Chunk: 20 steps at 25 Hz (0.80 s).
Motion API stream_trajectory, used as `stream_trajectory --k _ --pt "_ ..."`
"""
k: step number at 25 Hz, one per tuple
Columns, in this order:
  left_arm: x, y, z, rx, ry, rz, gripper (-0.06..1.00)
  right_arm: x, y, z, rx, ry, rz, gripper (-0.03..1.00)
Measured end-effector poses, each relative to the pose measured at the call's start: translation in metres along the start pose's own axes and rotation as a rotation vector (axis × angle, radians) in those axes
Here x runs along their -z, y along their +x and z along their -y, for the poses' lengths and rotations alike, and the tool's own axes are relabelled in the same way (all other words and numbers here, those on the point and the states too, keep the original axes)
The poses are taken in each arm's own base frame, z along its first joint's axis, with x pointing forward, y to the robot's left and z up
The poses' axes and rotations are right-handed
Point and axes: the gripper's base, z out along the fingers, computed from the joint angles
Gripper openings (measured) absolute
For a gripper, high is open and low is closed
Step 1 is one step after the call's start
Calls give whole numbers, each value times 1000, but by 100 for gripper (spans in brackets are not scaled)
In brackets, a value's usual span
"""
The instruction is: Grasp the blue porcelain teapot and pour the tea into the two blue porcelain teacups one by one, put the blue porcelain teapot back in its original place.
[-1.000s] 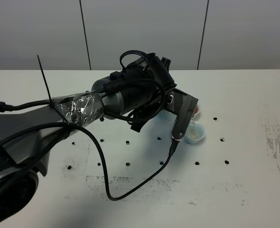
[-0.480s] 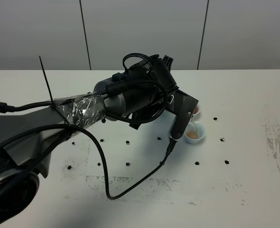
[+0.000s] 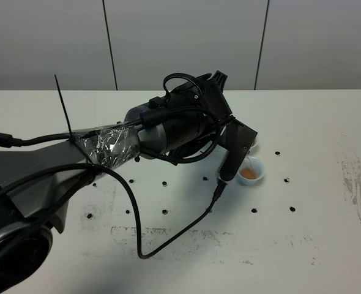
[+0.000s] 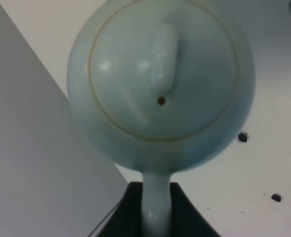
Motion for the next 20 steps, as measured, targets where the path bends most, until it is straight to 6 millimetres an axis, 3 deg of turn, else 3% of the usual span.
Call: stream_trajectory --k 20 --pt "2 -4 0 -26 -2 -13 4 0 0 0 0 0 0 35"
